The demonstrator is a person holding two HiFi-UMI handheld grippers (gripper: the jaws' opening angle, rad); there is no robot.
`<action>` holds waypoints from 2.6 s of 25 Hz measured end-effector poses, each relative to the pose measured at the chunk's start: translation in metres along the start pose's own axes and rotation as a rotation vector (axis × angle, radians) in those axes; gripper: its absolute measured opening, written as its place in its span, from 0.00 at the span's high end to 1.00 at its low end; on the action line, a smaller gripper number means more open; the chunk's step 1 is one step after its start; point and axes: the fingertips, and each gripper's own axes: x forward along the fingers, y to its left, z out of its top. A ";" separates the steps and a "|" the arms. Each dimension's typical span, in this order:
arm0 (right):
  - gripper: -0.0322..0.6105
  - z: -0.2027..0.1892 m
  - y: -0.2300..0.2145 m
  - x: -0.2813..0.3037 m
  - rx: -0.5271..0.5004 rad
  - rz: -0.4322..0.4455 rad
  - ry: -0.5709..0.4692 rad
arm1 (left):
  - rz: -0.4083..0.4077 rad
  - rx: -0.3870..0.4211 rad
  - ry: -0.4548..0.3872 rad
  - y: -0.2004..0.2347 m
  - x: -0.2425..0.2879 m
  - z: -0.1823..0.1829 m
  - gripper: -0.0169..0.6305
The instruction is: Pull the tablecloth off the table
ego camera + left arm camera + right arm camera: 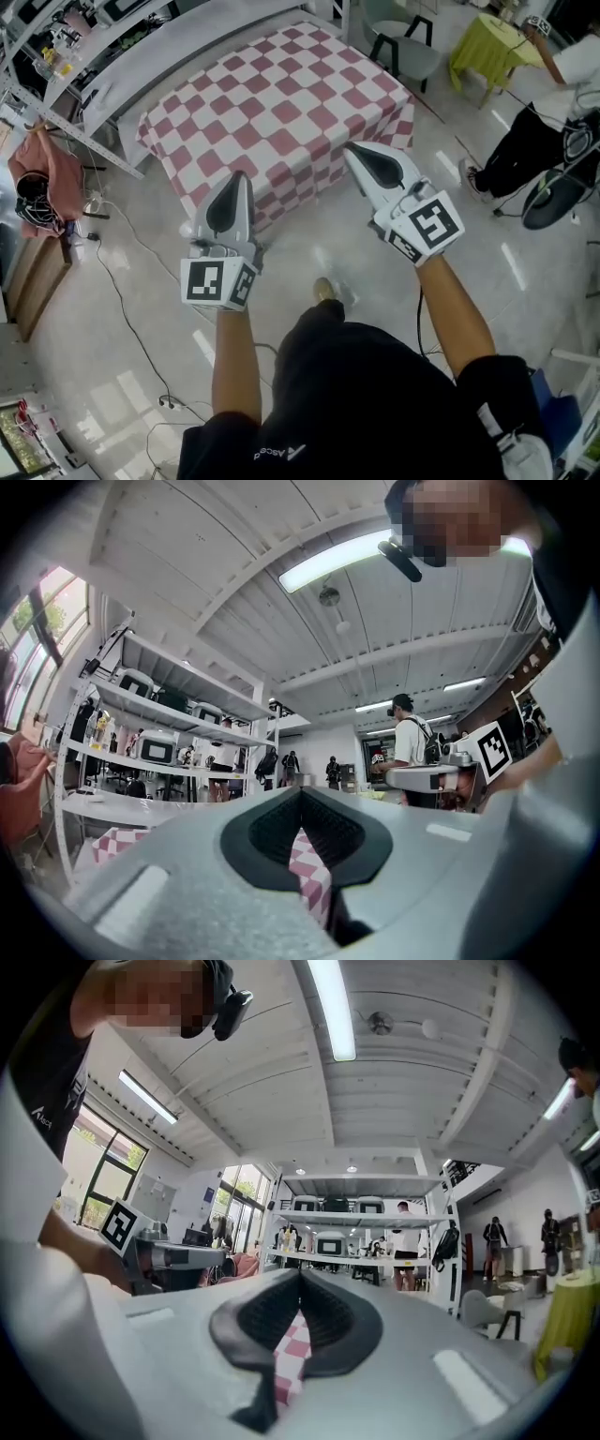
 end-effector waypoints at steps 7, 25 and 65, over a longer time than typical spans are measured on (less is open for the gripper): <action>0.95 -0.019 -0.046 0.085 -0.006 0.025 0.016 | 0.039 -0.013 0.004 0.066 0.070 -0.018 0.96; 0.95 -0.105 -0.178 0.226 0.023 0.099 0.140 | 0.225 -0.018 0.121 0.146 0.193 -0.081 0.96; 0.44 -0.378 -0.311 0.369 0.129 0.043 0.954 | 0.704 -0.338 0.920 0.311 0.247 -0.329 0.53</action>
